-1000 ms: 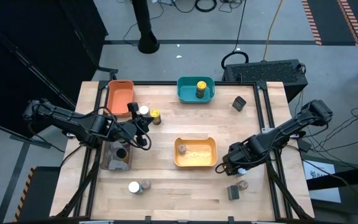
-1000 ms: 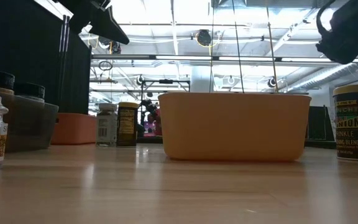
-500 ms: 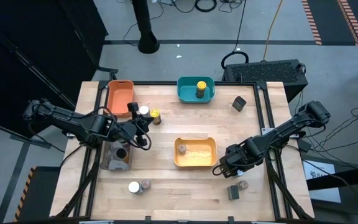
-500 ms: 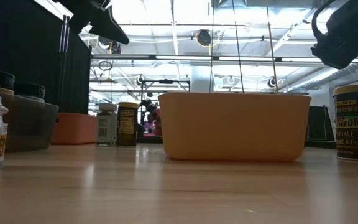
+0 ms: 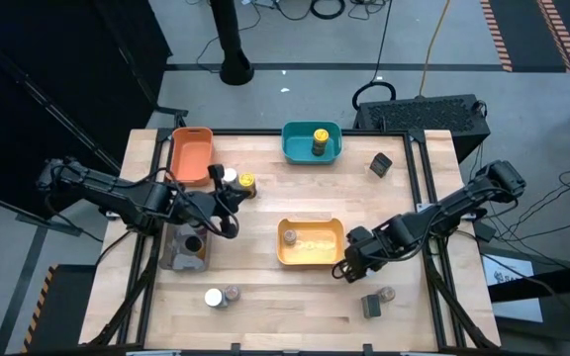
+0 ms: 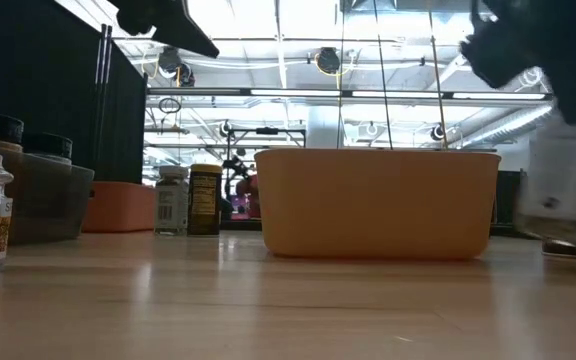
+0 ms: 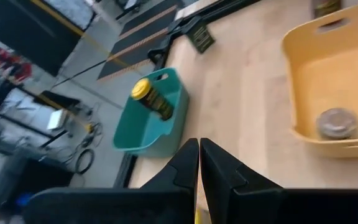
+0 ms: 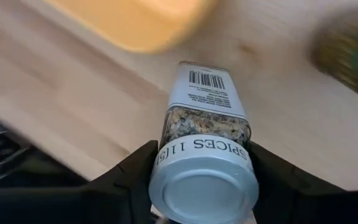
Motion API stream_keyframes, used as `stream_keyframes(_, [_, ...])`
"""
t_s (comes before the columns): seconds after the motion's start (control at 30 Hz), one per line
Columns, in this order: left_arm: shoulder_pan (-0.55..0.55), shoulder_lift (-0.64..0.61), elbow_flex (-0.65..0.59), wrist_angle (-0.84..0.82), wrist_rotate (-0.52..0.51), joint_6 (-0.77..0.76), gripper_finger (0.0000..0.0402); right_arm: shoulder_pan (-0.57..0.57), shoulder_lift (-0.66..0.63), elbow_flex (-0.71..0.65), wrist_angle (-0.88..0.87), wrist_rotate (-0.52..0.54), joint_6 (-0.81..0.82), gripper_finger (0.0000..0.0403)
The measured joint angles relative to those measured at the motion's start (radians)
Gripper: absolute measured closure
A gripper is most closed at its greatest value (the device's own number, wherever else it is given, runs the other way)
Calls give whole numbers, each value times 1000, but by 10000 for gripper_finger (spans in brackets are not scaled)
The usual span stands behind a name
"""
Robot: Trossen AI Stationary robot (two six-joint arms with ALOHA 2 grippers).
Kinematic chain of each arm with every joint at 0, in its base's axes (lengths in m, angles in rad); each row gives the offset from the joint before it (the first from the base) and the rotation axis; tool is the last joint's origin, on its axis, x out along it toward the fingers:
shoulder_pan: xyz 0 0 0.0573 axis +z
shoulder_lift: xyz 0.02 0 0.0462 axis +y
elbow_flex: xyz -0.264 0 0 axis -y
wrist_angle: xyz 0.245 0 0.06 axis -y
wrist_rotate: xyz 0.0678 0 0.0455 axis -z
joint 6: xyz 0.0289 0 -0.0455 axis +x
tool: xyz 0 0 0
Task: Sort spices by type
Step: Put the bottom right white spice bottle into the orange bin
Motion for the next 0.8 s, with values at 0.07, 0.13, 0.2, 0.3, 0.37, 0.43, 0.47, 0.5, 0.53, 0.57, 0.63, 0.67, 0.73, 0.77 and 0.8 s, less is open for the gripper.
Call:
stream_keyframes(0.07, [0,0,0,12,34,0,377,-11,0,0,60,6,-33,221])
stream_keyframes(0.13, [0,0,0,20,53,0,377,-18,0,0,93,12,-64,221])
stream_keyframes(0.2, [0,0,0,25,60,-1,377,-22,0,0,124,28,-106,221])
stream_keyframes(0.3, [0,0,0,37,60,-6,377,-24,0,0,182,41,-167,221])
stream_keyframes(0.37, [0,0,0,37,60,-6,377,-24,2,0,233,49,-212,221])
stream_keyframes(0.43, [0,0,0,37,60,-6,377,-24,20,20,262,51,-257,221])
stream_keyframes(0.47, [0,0,0,38,60,-6,377,-24,38,38,257,48,-286,221])
stream_keyframes(0.5, [0,0,0,39,60,-6,377,-24,62,68,239,47,-315,221])
stream_keyframes(0.53, [0,0,0,44,60,-6,377,-24,90,102,211,44,-349,221])
stream_keyframes(0.57, [0,0,0,49,60,-6,377,-24,120,141,173,41,-386,221])
stream_keyframes(0.63, [0,0,0,58,60,-7,377,-24,182,235,45,38,-473,221])
stream_keyframes(0.67, [0,0,0,63,60,-8,377,-24,213,283,-38,44,-526,221])
stream_keyframes(0.73, [0,0,0,65,61,-9,377,-23,275,371,-182,67,-638,221])
stream_keyframes(0.77, [-1,0,0,66,61,-15,377,-19,306,412,-237,83,-694,221])
stream_keyframes(0.8, [-2,0,0,65,61,-31,377,-16,333,445,-281,98,-752,221])
